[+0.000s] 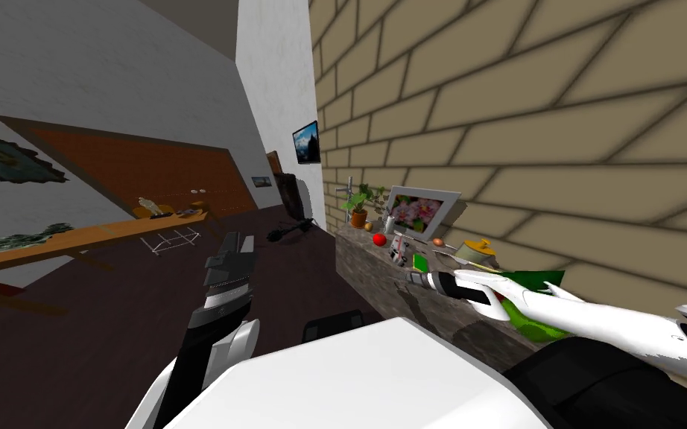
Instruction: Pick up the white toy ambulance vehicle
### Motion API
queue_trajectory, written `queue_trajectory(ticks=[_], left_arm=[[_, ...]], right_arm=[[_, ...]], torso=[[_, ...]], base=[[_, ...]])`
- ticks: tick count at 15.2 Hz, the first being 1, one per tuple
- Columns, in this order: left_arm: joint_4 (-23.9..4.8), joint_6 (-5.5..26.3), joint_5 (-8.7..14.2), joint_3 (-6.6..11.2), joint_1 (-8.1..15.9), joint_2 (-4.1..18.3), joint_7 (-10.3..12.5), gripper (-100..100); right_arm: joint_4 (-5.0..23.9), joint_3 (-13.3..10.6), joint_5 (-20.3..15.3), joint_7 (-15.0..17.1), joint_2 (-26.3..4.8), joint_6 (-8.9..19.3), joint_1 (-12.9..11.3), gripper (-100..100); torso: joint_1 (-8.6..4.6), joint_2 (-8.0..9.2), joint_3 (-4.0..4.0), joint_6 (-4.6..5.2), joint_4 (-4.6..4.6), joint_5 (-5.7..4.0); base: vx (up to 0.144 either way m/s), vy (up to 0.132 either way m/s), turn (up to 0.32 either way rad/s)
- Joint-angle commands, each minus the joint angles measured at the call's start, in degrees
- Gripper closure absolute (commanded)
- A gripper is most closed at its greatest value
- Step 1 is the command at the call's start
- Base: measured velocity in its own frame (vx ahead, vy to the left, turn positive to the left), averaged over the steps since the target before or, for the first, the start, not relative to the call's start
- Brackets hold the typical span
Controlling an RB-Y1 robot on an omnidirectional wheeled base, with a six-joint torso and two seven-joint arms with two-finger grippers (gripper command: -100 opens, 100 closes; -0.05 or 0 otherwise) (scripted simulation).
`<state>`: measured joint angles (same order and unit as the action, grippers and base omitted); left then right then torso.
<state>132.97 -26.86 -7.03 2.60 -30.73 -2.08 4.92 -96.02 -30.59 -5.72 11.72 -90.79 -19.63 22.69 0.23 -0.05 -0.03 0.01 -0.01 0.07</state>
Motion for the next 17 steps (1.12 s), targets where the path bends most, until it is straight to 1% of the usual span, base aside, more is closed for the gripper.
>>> queue_trajectory(ticks=[1, 2, 3, 4, 5, 6, 7, 8, 11, 13, 14, 15, 16, 17], left_arm=[[0.0, 0.0, 0.0, 0.00, 0.0, 0.0, 0.0, 0], [0.0, 0.0, 0.0, 0.00, 0.0, 0.0, 0.0, 0], [0.0, 0.0, 0.0, 0.00, 0.0, 0.0, 0.0, 0], [0.0, 0.0, 0.0, 0.00, 0.0, 0.0, 0.0, 0], [0.0, 0.0, 0.0, 0.00, 0.0, 0.0, 0.0, 0], [0.0, 0.0, 0.0, 0.00, 0.0, 0.0, 0.0, 0], [0.0, 0.0, 0.0, 0.00, 0.0, 0.0, 0.0, 0], [0.0, 0.0, 0.0, 0.00, 0.0, 0.0, 0.0, 0], [0.0, 0.0, 0.0, 0.00, 0.0, 0.0, 0.0, 0], [0.0, 0.0, 0.0, 0.00, 0.0, 0.0, 0.0, 0], [0.0, 0.0, 0.0, 0.00, 0.0, 0.0, 0.0, 0], [0.0, 0.0, 0.0, 0.00, 0.0, 0.0, 0.0, 0], [0.0, 0.0, 0.0, 0.00, 0.0, 0.0, 0.0, 0], [0.0, 0.0, 0.0, 0.00, 0.0, 0.0, 0.0, 0]], right_arm=[[0.7, -0.5, 0.0, 0.1, -2.9, 0.4, 0.4, -100], [0.7, -0.5, 0.0, 0.1, -3.2, 0.4, 0.4, -100], [1.6, -1.2, -0.2, 0.3, -5.0, 0.6, 0.2, -100], [1.6, -1.2, -0.2, 0.3, -5.4, 0.6, 0.2, -100], [2.5, -1.9, -0.3, 0.5, -7.2, 0.7, 0.0, -100], [2.5, -1.9, -0.3, 0.5, -7.5, 0.7, 0.0, -100], [3.3, -2.6, -0.5, 0.7, -9.3, 0.9, -0.2, -100], [3.3, -2.6, -0.5, 0.7, -9.3, 0.9, -0.2, -100], [5.1, -4.1, -0.9, 1.1, -13.6, 1.2, -0.6, -100], [5.9, -4.7, -1.0, 1.3, -15.4, 1.4, -0.7, -100], [6.1, -4.9, -1.1, 1.3, -15.9, 1.4, -0.8, -100], [5.7, -5.0, -1.7, 2.1, -14.9, 1.5, -1.3, -100], [6.8, -5.1, -2.0, 1.4, -13.4, 1.8, -1.0, -100], [7.0, -5.1, -2.1, 1.2, -12.9, 1.8, -1.0, -100]], torso=[[0.00, 0.00, 0.00, 0.00, 0.00, 0.00], [-0.01, 0.01, 0.01, -0.02, 0.00, 0.00], [-0.01, 0.02, 0.01, -0.01, 0.01, -0.01], [0.01, 0.01, 0.01, -0.03, 0.00, 0.00], [0.01, 0.02, 0.01, -0.02, 0.00, 0.00], [0.02, 0.01, 0.01, -0.02, 0.00, 0.01], [0.02, 0.01, 0.01, -0.02, 0.00, 0.00], [0.01, 0.00, 0.00, -0.03, 0.00, 0.00], [-0.01, 0.00, 0.00, -0.03, 0.00, 0.00], [0.01, -0.04, -0.02, -0.03, -0.01, 0.00], [0.01, -0.05, -0.03, -0.02, -0.01, 0.00], [-0.01, -0.02, -0.01, -0.01, -0.01, 0.00], [-0.06, 0.03, 0.02, 0.01, 0.01, -0.03], [-0.13, 0.05, 0.03, 0.00, 0.01, -0.06]], base=[[0.026, 0.039, 0.081], [0.025, 0.042, 0.082], [0.027, 0.049, 0.124], [0.027, 0.046, 0.091], [0.031, 0.053, 0.096], [0.031, 0.047, 0.077], [0.032, 0.044, 0.082], [0.030, 0.038, 0.073], [0.036, 0.041, 0.109], [0.046, 0.043, 0.098], [0.035, 0.034, 0.061], [0.018, 0.018, 0.016], [0.024, 0.005, 0.054], [0.033, 0.000, 0.074]])
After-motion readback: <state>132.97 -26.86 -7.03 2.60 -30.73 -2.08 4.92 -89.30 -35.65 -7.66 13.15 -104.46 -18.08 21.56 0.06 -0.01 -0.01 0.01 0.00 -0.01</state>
